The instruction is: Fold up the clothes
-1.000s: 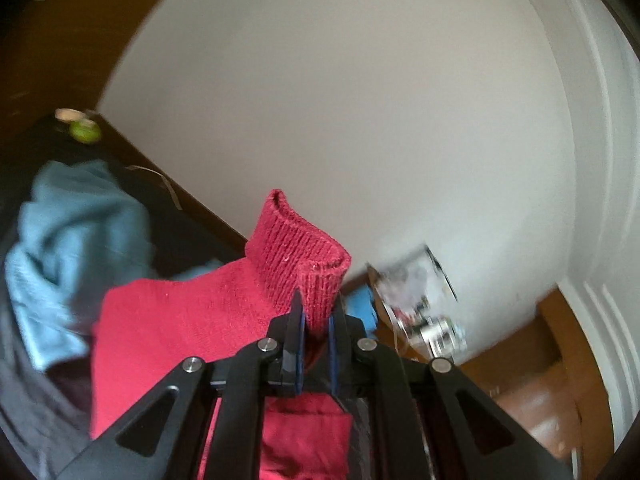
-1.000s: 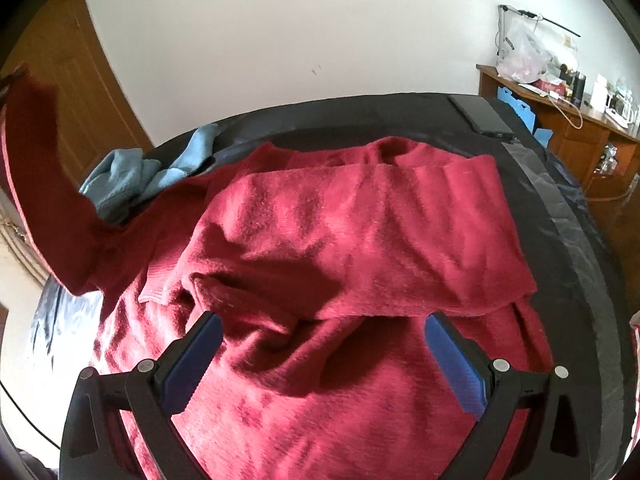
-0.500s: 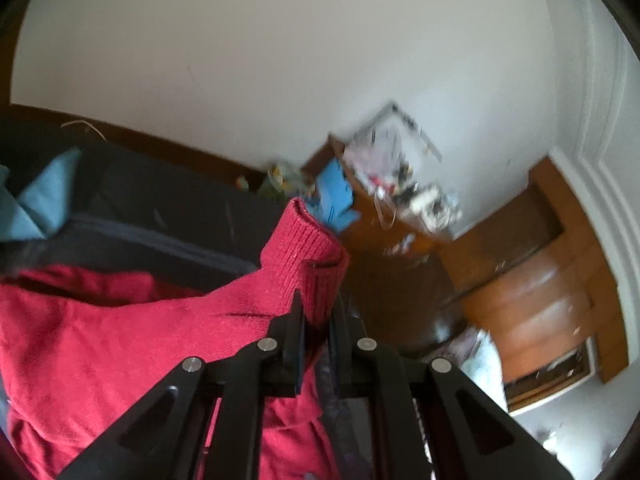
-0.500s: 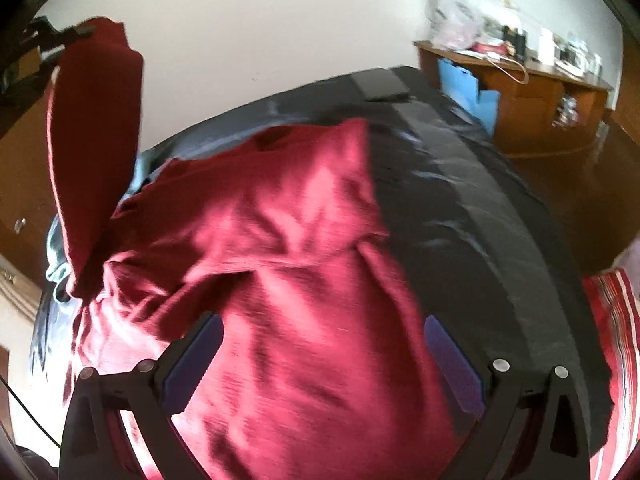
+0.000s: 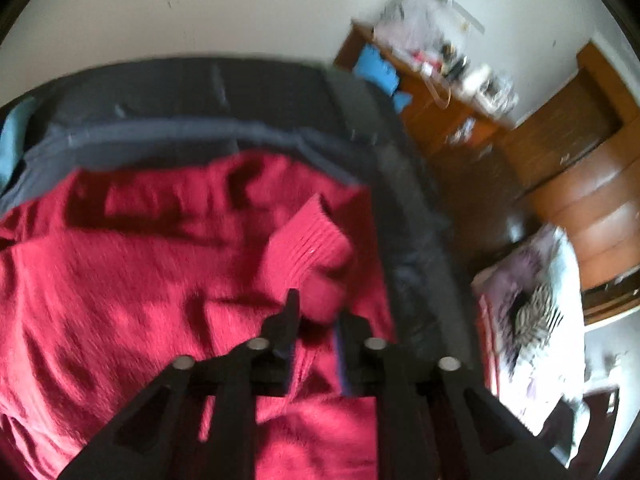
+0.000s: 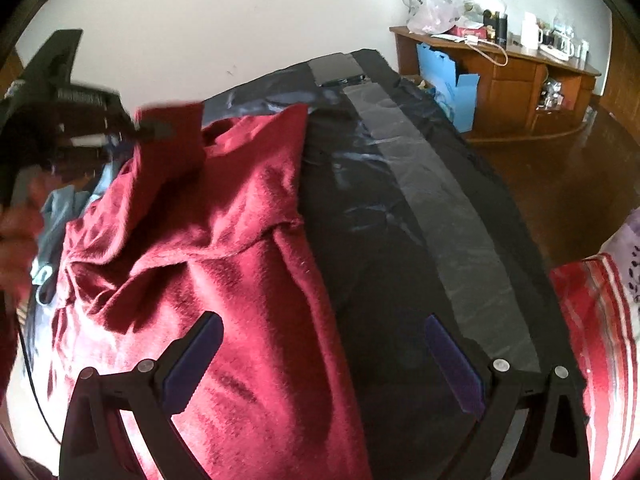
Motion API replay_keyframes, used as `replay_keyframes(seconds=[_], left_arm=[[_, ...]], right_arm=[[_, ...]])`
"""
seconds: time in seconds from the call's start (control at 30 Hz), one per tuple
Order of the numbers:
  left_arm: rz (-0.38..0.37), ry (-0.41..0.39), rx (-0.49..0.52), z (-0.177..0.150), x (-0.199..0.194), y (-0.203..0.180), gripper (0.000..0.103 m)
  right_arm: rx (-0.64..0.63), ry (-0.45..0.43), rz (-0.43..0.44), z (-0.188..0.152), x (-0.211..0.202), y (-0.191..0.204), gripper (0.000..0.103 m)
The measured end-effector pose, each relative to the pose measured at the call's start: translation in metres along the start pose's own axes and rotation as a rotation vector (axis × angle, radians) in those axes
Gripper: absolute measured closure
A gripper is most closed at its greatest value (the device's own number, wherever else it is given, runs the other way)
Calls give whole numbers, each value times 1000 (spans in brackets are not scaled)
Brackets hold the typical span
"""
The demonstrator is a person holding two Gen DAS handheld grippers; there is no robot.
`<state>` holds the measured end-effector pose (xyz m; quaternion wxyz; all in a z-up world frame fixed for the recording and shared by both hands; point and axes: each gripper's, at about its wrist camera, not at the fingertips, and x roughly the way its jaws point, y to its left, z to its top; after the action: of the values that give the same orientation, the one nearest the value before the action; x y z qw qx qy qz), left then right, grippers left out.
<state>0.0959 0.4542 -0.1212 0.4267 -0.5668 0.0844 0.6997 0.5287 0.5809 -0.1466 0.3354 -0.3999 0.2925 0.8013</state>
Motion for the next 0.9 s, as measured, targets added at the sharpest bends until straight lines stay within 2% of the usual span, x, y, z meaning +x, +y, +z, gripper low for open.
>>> replay_keyframes(seconds=[0.03, 0.1, 0.13, 0.27, 0.43, 0.6, 0.73, 0.83, 0.9], left_arm=[[-4, 10, 3, -5, 0, 1, 55], [-5, 2, 4, -14, -7, 6, 36], [-3, -10, 1, -18, -14, 11, 33], [37, -76, -58, -29, -53, 51, 27], [185, -160, -205, -46, -100, 136, 25], [311, -193, -334, -63, -110, 214, 25], [345, -147, -341, -72, -92, 252, 25], [366, -116, -319, -79, -75, 268, 25], [362, -135, -277, -81, -74, 271, 25]], right_arm=[[0, 1, -3, 1, 1, -2, 1], [5, -4, -10, 5, 2, -4, 1], [8, -1, -11, 7, 3, -4, 1], [3, -9, 18, 23, 8, 4, 1], [-66, -40, 84, 46, 13, 45, 1], [-143, -53, 152, 69, 26, 94, 1], [-198, -28, 163, 76, 46, 129, 1], [-206, 37, 132, 72, 72, 145, 1], [-221, 75, 92, 66, 89, 151, 1]])
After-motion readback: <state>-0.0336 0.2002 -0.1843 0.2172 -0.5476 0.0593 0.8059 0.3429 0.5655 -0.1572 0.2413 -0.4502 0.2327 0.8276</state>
